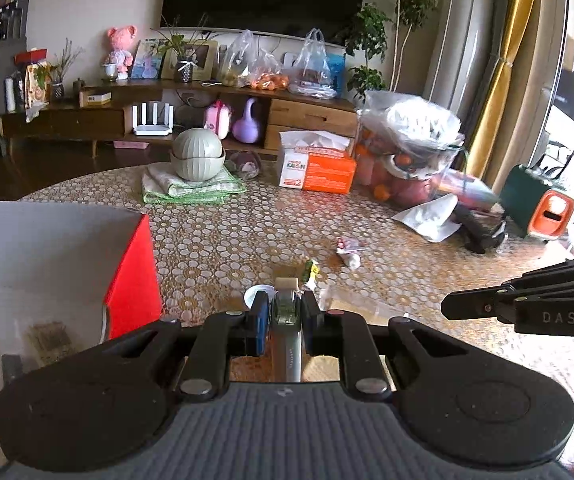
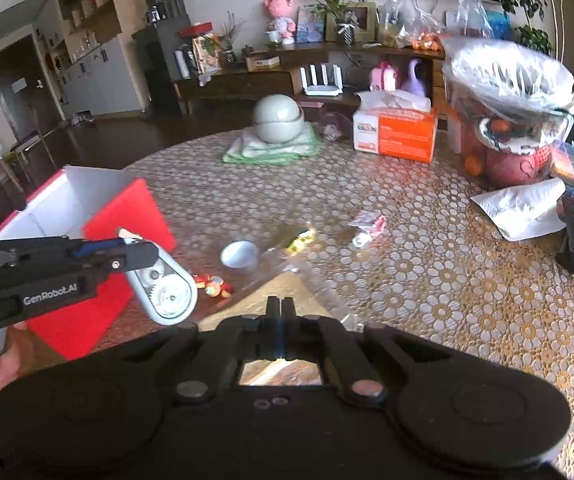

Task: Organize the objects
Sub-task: 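Grasp the white-grey tape dispenser with the left tool while the right tool closes on a small item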

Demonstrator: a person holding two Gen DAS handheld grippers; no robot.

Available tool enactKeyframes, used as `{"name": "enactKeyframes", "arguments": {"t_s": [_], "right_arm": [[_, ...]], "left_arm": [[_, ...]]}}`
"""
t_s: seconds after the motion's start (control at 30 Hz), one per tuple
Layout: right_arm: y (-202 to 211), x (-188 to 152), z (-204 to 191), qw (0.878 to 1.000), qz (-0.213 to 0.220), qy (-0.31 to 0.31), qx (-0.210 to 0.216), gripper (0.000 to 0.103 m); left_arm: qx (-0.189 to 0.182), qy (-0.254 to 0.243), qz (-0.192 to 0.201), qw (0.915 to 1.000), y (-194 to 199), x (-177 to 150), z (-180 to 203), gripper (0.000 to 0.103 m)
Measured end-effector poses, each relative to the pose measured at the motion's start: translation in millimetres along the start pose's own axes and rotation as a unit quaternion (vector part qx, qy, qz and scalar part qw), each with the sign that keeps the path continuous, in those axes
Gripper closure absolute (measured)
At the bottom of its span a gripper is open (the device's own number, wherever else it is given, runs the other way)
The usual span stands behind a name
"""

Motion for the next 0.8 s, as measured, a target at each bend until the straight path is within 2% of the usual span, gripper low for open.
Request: {"name": "enactKeyframes", "arguments": {"t_s": [0.43,0.53,0.8], "right_arm": [[34.5,-21.0,-33.6,1.000,0.008,0.016,-0.005,0.103],[35.7,-23.7,-37.2,1.000,0.008,0.017,-0.003,0.103],[29.9,-33.4,-39.0,1.000,-0.003,0.020,-0.003,0.103]], "left_arm": [[-0.054,0.015,-0.010,0.9984,46.5,-6.2,-11.4,0.087],[-0.078,0.009,-0.029,0.9965,44.8,-13.8,-7.3,0.087],[-0.102,-0.030,-0.088,0.9904,12.8,-40.2,22.2,0.087]]}}
Point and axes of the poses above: each gripper's, at about its wrist camera, not at the fingertips, and y roughly against the way its jaws point, z to its right, x to its top, the point moved 9 cm from there along -y, roughly the way its jaws point, and after that the axes turned 15 degrees about -z, right-handed, at the moved point
